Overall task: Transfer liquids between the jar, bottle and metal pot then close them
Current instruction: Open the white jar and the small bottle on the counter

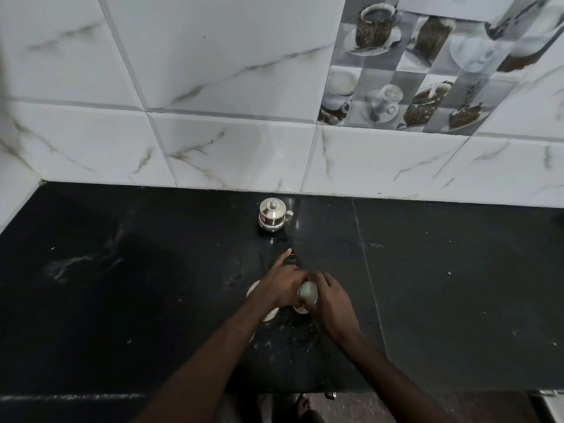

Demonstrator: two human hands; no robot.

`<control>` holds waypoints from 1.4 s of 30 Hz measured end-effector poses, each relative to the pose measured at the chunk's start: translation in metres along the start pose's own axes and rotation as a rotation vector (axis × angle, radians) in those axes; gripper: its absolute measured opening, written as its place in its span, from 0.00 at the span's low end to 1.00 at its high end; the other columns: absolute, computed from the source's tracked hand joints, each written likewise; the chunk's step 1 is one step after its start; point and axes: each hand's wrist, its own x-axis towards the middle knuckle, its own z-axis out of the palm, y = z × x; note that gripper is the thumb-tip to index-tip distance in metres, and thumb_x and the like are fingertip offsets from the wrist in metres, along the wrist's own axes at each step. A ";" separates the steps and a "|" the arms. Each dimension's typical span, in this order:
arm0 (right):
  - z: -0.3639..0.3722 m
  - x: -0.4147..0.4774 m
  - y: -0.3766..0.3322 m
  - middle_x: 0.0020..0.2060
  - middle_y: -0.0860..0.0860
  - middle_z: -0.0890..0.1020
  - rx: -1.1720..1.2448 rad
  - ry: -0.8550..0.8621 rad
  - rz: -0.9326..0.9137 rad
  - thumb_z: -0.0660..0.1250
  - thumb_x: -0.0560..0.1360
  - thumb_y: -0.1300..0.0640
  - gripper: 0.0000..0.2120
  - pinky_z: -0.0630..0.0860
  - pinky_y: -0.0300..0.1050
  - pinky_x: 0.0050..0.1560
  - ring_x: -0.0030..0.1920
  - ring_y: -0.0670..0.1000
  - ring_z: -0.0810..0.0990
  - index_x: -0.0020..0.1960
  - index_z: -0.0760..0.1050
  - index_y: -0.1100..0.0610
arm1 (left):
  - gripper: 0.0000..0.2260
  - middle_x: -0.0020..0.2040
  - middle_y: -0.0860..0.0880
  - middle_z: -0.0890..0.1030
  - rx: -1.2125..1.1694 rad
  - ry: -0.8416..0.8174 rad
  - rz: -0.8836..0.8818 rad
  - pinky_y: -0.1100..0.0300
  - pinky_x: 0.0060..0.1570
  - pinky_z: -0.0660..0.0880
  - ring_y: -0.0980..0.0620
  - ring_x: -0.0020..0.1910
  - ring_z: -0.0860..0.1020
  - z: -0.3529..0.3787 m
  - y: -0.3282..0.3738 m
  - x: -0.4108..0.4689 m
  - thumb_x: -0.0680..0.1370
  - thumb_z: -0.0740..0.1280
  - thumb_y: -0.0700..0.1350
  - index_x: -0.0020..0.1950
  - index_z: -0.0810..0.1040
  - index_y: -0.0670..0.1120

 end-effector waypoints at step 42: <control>-0.002 -0.038 0.074 0.52 0.38 0.78 0.387 0.149 0.397 0.77 0.72 0.49 0.15 0.76 0.42 0.48 0.51 0.37 0.78 0.53 0.73 0.39 | 0.25 0.60 0.54 0.81 -0.059 -0.120 0.090 0.48 0.79 0.45 0.53 0.67 0.72 -0.008 -0.012 0.009 0.69 0.76 0.57 0.65 0.78 0.57</control>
